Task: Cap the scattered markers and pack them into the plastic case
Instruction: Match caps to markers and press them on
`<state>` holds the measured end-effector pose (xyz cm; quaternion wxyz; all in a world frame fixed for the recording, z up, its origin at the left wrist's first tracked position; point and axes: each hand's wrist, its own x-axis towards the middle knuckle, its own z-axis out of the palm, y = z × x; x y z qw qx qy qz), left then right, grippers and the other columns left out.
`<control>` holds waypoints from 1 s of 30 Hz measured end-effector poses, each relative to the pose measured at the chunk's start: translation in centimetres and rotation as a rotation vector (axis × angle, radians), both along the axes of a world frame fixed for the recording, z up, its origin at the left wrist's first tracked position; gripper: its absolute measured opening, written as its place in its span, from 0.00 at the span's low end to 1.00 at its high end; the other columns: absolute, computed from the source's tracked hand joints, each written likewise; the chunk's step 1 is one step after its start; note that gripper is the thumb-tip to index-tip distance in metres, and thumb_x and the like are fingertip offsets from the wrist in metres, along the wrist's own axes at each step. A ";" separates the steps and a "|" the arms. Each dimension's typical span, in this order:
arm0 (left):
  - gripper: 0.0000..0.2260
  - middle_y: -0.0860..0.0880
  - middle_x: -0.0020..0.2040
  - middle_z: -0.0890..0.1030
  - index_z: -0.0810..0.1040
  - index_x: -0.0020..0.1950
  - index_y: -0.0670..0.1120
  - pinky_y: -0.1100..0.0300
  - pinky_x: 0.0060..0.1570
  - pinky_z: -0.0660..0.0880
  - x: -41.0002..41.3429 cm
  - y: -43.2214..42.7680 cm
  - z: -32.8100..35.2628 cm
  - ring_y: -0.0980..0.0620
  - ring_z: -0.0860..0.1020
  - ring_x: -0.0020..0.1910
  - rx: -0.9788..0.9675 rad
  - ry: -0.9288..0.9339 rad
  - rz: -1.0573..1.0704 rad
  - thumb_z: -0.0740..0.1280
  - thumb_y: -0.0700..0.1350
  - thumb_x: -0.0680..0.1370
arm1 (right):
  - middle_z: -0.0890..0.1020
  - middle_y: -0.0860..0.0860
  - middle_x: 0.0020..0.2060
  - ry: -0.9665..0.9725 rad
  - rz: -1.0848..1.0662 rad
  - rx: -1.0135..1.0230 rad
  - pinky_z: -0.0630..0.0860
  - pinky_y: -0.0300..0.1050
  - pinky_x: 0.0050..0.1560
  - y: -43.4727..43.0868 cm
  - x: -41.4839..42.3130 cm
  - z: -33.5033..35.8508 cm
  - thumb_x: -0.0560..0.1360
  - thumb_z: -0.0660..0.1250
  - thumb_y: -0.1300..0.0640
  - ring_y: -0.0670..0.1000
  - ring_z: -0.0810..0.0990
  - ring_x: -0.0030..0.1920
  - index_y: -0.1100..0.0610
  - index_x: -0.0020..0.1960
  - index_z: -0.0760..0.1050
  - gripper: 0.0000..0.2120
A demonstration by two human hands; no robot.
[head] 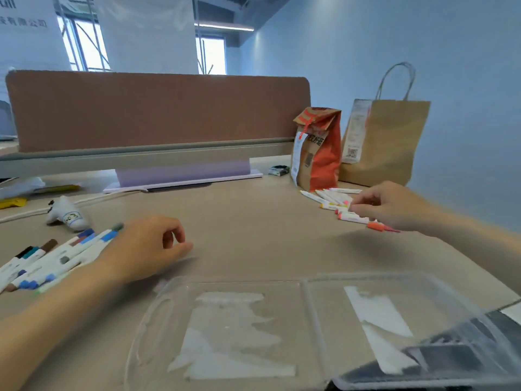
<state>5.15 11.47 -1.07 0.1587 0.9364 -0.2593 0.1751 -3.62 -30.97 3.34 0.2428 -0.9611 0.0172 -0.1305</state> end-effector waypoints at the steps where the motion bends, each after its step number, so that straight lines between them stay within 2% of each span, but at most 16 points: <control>1: 0.09 0.58 0.34 0.77 0.75 0.37 0.57 0.65 0.33 0.66 -0.1 -0.9 0.3 0.58 0.74 0.35 0.048 0.008 -0.009 0.72 0.57 0.73 | 0.82 0.42 0.31 0.011 -0.044 -0.037 0.69 0.40 0.33 -1.0 -1.0 0.3 0.77 0.69 0.53 0.48 0.77 0.33 0.49 0.41 0.85 0.08; 7: 0.09 0.58 0.37 0.78 0.77 0.43 0.57 0.68 0.32 0.65 -0.7 -8.9 3.5 0.59 0.74 0.36 0.228 -0.021 -0.213 0.68 0.61 0.75 | 0.80 0.43 0.34 0.045 -0.150 -0.099 0.67 0.40 0.35 -4.8 -5.4 -0.1 0.78 0.68 0.52 0.50 0.76 0.38 0.46 0.43 0.82 0.07; 11: 0.17 0.58 0.37 0.79 0.78 0.41 0.56 0.67 0.34 0.69 -1.0 -15.1 3.9 0.59 0.76 0.37 0.269 0.111 -0.382 0.68 0.69 0.69 | 0.84 0.45 0.39 0.067 -0.188 -0.089 0.73 0.43 0.44 -6.7 -6.8 -1.8 0.77 0.69 0.55 0.49 0.79 0.43 0.50 0.44 0.84 0.06; 13: 0.20 0.57 0.37 0.80 0.79 0.40 0.55 0.67 0.35 0.71 -1.2 -17.8 3.7 0.59 0.77 0.37 0.284 0.201 -0.464 0.68 0.72 0.66 | 0.84 0.45 0.40 0.072 -0.190 -0.083 0.75 0.41 0.44 -7.4 -7.1 -2.3 0.77 0.68 0.56 0.47 0.80 0.43 0.50 0.43 0.84 0.06; 17: 0.19 0.56 0.34 0.78 0.78 0.38 0.52 0.65 0.34 0.71 -1.4 -22.2 2.9 0.60 0.74 0.33 0.340 0.359 -0.637 0.73 0.68 0.66 | 0.83 0.43 0.39 0.070 -0.206 -0.059 0.70 0.36 0.39 -9.1 -6.3 -2.8 0.77 0.67 0.57 0.42 0.79 0.40 0.51 0.43 0.82 0.07; 20: 0.19 0.55 0.34 0.79 0.79 0.40 0.50 0.67 0.33 0.69 -1.0 -24.3 2.7 0.60 0.72 0.32 0.371 0.446 -0.699 0.77 0.63 0.66 | 0.83 0.45 0.37 -0.004 -0.236 -0.042 0.69 0.31 0.36 -10.5 -4.5 -2.8 0.77 0.67 0.57 0.45 0.78 0.38 0.53 0.43 0.83 0.07; 22: 0.18 0.55 0.33 0.78 0.79 0.40 0.49 0.67 0.32 0.68 -0.5 -25.1 2.7 0.60 0.71 0.30 0.381 0.500 -0.737 0.78 0.61 0.66 | 0.84 0.46 0.38 -0.038 -0.236 -0.023 0.69 0.31 0.37 -11.3 -2.7 -2.7 0.77 0.68 0.57 0.47 0.78 0.40 0.54 0.42 0.83 0.07; 25: 0.17 0.55 0.31 0.77 0.79 0.40 0.48 0.66 0.32 0.69 0.9 -26.0 2.9 0.60 0.71 0.29 0.392 0.550 -0.763 0.78 0.59 0.66 | 0.84 0.45 0.38 -0.066 -0.217 0.012 0.71 0.37 0.40 -12.1 0.7 -2.3 0.77 0.68 0.56 0.46 0.79 0.40 0.53 0.42 0.84 0.07; 30: 0.18 0.55 0.29 0.76 0.78 0.39 0.48 0.64 0.33 0.70 3.2 -27.5 3.4 0.59 0.72 0.29 0.448 0.672 -0.813 0.78 0.60 0.67 | 0.81 0.47 0.34 -0.038 -0.139 0.016 0.68 0.38 0.35 -12.7 7.0 -1.6 0.77 0.68 0.56 0.44 0.74 0.34 0.55 0.42 0.84 0.08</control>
